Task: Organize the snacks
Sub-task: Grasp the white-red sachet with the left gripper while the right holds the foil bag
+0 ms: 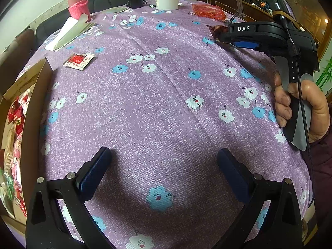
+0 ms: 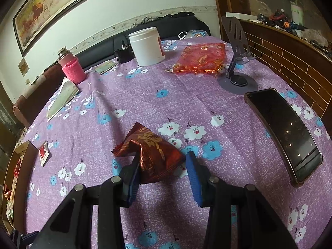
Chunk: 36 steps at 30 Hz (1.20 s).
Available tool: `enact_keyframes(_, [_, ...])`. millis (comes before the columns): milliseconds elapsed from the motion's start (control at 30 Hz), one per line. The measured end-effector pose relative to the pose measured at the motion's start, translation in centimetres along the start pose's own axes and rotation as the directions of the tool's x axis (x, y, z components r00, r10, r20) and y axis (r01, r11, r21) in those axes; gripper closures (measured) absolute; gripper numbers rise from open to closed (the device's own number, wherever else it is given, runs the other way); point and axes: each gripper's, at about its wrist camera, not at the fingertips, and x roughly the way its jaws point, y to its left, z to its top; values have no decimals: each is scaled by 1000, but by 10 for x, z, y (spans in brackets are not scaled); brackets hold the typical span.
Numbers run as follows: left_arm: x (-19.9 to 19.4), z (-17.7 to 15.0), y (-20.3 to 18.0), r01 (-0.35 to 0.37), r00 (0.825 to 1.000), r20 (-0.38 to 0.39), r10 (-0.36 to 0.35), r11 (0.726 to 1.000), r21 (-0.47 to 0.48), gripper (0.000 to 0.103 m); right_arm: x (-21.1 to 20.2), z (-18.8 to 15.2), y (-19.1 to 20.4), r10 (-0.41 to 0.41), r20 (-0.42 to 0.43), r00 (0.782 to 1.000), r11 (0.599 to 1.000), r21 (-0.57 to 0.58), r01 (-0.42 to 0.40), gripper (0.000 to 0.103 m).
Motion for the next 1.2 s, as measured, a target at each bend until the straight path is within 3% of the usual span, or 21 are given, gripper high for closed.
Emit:
enact_keyframes(433, [0, -1, 0, 0, 1000, 2, 0, 1000, -6, 0, -14, 5, -1, 0, 44, 999, 1000, 15, 0, 58])
enact_keyframes(733, [3, 5, 1, 4, 999, -35, -5, 1000, -11, 2, -37, 19, 27, 107, 46, 993, 994, 19, -108, 58])
enact_keyframes(833, [-5, 11, 11, 53, 998, -27, -55, 997, -56, 16, -38, 28, 42, 153, 45, 987, 988, 12, -154, 58])
enact_keyframes(900, [-15, 21, 24, 74, 997, 16, -73, 993, -93, 16, -34, 31, 52, 169, 43, 985, 986, -3, -169, 58])
enact_keyframes(1000, [-28, 40, 47, 58, 996, 77, -46, 987, -152, 16, -23, 30, 64, 169, 40, 985, 985, -34, -168, 58])
enact_keyframes(1200, [-31, 85, 102, 69, 990, 135, -30, 953, -294, 16, 4, 16, 61, 168, 1, 986, 985, -37, -167, 58])
